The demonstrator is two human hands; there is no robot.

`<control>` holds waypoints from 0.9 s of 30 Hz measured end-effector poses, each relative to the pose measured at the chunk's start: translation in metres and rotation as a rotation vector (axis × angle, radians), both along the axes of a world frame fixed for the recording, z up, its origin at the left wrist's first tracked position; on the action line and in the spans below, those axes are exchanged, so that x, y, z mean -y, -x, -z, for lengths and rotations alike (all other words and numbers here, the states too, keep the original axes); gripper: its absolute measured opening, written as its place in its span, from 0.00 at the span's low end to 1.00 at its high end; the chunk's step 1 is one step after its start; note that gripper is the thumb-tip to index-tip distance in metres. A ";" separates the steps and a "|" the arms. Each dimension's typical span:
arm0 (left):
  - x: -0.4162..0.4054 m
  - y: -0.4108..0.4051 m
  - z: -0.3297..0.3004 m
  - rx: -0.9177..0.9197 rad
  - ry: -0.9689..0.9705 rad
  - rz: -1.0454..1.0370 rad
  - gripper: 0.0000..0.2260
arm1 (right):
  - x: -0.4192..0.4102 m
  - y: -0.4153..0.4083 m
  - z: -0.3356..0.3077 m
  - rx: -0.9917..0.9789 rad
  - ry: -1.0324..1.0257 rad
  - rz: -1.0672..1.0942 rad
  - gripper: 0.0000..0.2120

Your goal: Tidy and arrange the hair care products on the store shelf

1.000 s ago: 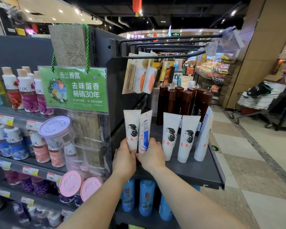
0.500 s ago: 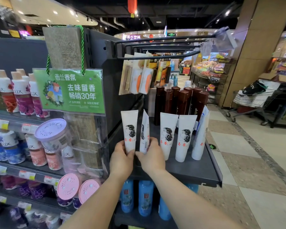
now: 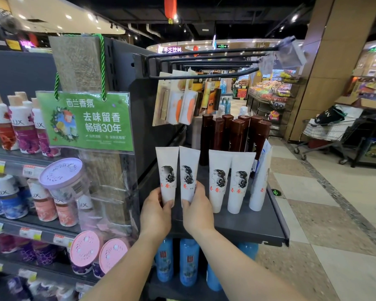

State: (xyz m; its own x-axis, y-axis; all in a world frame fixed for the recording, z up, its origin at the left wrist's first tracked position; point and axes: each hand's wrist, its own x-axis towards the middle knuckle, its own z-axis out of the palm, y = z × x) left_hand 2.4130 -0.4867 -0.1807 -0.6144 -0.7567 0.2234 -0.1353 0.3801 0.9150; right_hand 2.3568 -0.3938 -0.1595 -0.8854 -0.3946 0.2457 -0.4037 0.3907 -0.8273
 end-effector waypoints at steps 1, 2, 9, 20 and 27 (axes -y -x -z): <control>0.000 0.000 0.001 0.002 0.004 0.000 0.17 | 0.000 0.000 0.000 0.009 0.006 0.001 0.23; 0.000 0.000 0.002 0.003 0.007 0.000 0.17 | 0.000 0.000 0.000 0.019 0.014 0.002 0.24; -0.001 0.001 0.001 -0.006 -0.001 -0.022 0.18 | 0.008 0.001 0.006 0.017 0.019 0.069 0.17; 0.000 0.003 0.006 0.020 0.054 -0.039 0.17 | 0.010 -0.002 0.009 -0.003 0.025 0.079 0.23; 0.004 0.007 0.014 0.058 0.106 -0.036 0.16 | 0.012 -0.001 0.012 0.022 0.059 0.098 0.22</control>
State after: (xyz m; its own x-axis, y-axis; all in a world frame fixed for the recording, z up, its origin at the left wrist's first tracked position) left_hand 2.4064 -0.4910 -0.1947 -0.6013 -0.7527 0.2681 -0.2025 0.4681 0.8602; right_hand 2.3578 -0.4058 -0.1715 -0.9243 -0.2917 0.2459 -0.3476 0.3780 -0.8581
